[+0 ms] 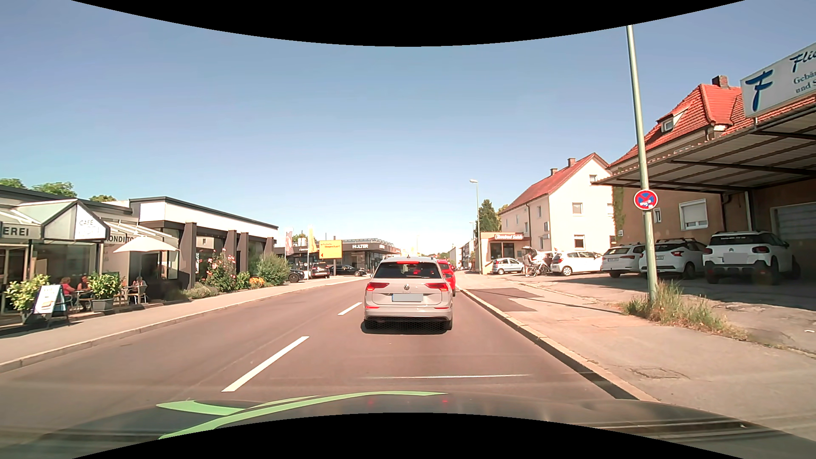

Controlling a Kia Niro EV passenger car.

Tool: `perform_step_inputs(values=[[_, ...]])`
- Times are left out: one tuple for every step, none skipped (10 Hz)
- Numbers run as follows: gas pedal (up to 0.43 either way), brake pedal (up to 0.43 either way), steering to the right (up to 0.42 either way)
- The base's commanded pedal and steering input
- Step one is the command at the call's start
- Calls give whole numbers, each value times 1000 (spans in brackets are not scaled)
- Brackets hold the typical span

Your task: Follow the waypoints while adhering to traffic rules and regulations

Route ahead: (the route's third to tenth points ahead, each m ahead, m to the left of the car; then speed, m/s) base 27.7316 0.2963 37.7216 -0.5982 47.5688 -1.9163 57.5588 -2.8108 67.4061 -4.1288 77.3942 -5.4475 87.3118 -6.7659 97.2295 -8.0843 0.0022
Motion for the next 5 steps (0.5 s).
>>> perform_step_inputs(values=[[0,238,8],[0,238,8],[0,238,8],[0,238,8],[0,238,8]])
